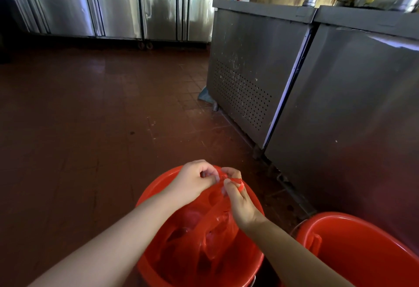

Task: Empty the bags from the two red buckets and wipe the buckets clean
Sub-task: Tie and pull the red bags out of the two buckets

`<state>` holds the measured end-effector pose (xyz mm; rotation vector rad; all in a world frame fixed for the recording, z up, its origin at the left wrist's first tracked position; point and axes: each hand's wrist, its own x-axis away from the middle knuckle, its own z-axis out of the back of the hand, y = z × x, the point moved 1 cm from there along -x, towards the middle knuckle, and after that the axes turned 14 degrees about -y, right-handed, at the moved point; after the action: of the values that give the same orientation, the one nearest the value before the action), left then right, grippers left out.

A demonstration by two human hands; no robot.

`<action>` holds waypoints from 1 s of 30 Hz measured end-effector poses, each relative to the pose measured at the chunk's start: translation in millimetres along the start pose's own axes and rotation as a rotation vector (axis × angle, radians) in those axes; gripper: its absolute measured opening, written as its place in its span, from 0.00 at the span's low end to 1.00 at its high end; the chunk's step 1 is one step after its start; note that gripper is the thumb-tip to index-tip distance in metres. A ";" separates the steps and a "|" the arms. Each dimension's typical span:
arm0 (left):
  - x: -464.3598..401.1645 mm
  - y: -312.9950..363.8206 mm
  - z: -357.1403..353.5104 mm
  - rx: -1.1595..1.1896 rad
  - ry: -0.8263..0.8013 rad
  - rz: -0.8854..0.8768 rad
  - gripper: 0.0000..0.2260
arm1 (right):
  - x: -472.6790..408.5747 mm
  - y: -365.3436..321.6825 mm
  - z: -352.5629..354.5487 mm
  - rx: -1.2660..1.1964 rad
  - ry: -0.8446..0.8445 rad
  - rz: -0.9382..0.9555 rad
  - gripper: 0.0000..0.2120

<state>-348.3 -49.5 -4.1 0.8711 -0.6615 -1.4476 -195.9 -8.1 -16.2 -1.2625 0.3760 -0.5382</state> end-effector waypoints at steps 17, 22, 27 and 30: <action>30.7 -4.6 -3.6 0.639 0.225 0.119 0.10 | -20.5 -3.8 8.1 -0.142 -0.015 -0.227 0.18; 51.8 -7.8 -15.3 0.572 0.068 0.101 0.11 | -20.3 -4.0 4.6 -0.458 -0.164 -0.249 0.21; 57.3 -17.9 -19.6 0.362 0.009 0.134 0.13 | -15.0 -5.8 10.9 -0.415 -0.229 -0.169 0.06; 49.0 -18.1 -19.6 0.265 0.071 0.139 0.20 | -11.6 -11.5 15.9 -0.299 -0.234 -0.147 0.08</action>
<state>-339.9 -94.6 -35.8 1.0551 -0.8561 -1.2154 -198.7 8.7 -1.1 -1.6334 0.1703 -0.4625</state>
